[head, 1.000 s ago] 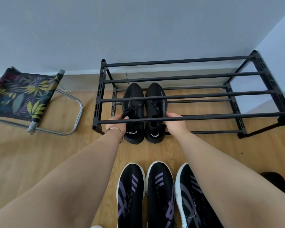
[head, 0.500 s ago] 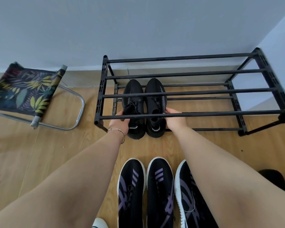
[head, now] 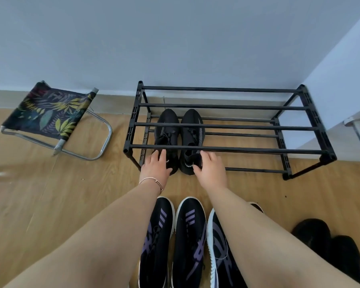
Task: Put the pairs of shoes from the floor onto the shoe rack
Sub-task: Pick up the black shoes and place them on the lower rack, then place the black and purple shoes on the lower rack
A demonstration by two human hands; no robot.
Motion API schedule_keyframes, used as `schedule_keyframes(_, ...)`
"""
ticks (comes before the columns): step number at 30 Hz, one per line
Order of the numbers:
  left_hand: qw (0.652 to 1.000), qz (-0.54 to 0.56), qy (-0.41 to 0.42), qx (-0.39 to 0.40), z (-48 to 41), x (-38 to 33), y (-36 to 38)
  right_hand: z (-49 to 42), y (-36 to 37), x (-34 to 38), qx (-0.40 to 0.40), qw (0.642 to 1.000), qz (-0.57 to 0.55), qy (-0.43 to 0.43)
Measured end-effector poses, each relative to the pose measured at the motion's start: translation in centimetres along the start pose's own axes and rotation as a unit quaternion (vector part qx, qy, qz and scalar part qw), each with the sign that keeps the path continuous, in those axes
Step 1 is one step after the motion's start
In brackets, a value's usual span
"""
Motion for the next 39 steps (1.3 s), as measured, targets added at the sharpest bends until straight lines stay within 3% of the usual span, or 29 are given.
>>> schedule_keyframes(5,0.998,-0.050,0.030,0.008,4.6,-0.4,0.1,4.1,0.2,-0.3,0.004,0.997,0.071,-0.022)
schedule_keyframes(10,0.999,-0.030,0.012,0.021,9.8,-0.1,1.2,8.8,1.6,-0.7,0.025,0.999,0.038,0.014)
schedule_keyframes(15,0.996,-0.046,-0.030,0.071,15.9,2.5,5.1,14.0,5.2,-1.4,0.052,0.989,-0.023,0.136)
schedule_keyframes(19,0.990,-0.061,-0.067,0.109,19.3,6.0,7.9,17.2,8.6,-3.0,0.117,0.964,-0.052,0.232)
schedule_keyframes(29,0.970,0.030,-0.119,0.208,19.5,10.4,10.7,19.0,10.8,-5.2,0.192,0.928,-0.022,0.320)
schedule_keyframes(34,0.958,0.061,-0.157,0.234,20.4,11.1,12.1,21.0,13.6,-6.3,0.295,0.882,-0.058,0.364)
schedule_keyframes(39,0.952,0.096,-0.173,0.233,20.6,11.0,12.8,21.0,13.8,-6.7,0.287,0.890,-0.028,0.354)
Point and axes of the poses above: each hand's wrist, its own z-axis away from the middle knuckle, its own y-axis out of the palm, x = y × z, the point moved 7 cm from there along -z, towards the middle knuckle, and after that the axes turned 2 degrees about x, right-handed, at the moved point
